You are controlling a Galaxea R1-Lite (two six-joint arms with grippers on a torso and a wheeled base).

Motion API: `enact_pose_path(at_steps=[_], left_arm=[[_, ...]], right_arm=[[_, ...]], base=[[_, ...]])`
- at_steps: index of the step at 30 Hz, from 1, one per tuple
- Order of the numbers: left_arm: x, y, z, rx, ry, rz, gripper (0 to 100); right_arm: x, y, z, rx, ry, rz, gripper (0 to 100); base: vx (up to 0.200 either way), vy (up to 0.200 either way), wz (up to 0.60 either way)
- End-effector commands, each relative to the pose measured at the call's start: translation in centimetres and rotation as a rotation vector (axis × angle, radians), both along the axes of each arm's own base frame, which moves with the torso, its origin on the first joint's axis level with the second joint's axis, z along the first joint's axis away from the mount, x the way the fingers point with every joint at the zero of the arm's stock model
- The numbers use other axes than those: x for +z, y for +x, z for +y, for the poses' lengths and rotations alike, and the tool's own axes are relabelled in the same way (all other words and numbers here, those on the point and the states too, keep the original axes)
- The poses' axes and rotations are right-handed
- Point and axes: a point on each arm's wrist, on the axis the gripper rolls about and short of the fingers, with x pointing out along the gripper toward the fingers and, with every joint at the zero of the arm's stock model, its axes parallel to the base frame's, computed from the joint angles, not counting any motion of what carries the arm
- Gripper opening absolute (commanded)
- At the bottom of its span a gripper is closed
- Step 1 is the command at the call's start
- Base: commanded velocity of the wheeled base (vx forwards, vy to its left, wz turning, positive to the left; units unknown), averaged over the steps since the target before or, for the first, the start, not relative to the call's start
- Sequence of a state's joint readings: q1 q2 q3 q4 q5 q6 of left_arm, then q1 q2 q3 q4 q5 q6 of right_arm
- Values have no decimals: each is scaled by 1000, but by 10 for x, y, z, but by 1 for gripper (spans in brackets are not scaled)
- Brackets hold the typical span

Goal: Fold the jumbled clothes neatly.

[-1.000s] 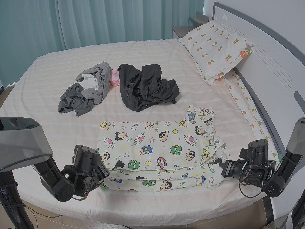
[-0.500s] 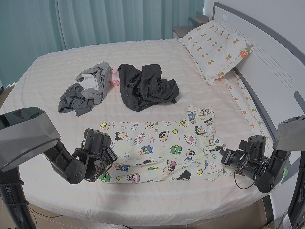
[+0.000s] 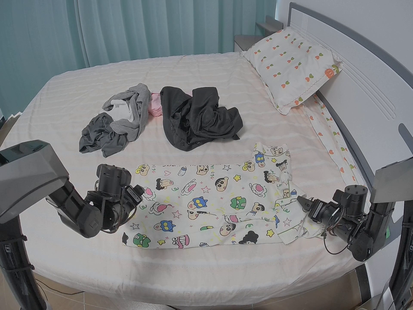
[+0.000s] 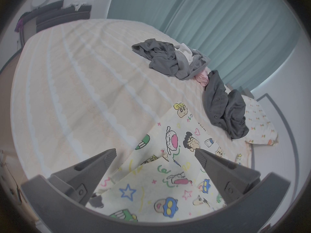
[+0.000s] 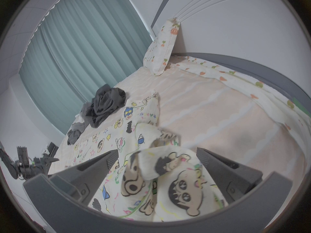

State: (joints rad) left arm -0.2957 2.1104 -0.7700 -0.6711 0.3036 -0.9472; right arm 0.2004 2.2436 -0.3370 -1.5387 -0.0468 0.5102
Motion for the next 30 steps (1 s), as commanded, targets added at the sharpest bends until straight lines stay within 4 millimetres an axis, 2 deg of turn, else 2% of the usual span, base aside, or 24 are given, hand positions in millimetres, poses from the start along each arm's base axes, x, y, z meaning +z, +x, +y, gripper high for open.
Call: enact_pose_path(at_steps=[1, 3, 4, 5, 10, 14, 16, 20, 23, 27, 30], left_arm=[[25, -21, 32, 35, -106, -28, 100], [34, -34, 39, 11, -176, -26, 100], [42, -57, 50, -34, -287, -3, 100], [43, -69, 55, -55, -334, 13, 100], [35, -130, 79, -165, -579, 139, 100], [36, -146, 101, -236, -724, 118, 100], [30, -155, 104, -275, -770, 129, 100], [16, -163, 106, -354, -734, 122, 100], [14, -162, 110, -344, -727, 103, 100], [13, -165, 110, -340, -731, 108, 100], [12, -166, 110, -341, -731, 110, 100]], right_arm=[[24, -9, -19, -68, 36, -51, 100], [32, -13, -20, -81, 68, -67, 100], [44, -22, -19, -94, 134, -86, 100], [49, -26, -18, -98, 168, -89, 100], [56, -47, -6, -142, 338, -26, 100], [45, -69, 8, -138, 382, 69, 100], [37, -77, 16, -106, 396, 128, 100], [29, -71, 26, -111, 477, 144, 100], [16, -66, 29, -112, 464, 173, 100], [26, -67, 29, -71, 411, 110, 100], [32, -72, 37, -30, 426, 98, 100]], base=[[0, 0, 0], [0, 0, 0], [0, 0, 0], [0, 0, 0], [0, 0, 0], [0, 0, 0], [0, 0, 0], [0, 0, 0], [0, 0, 0], [0, 0, 0], [0, 0, 0]])
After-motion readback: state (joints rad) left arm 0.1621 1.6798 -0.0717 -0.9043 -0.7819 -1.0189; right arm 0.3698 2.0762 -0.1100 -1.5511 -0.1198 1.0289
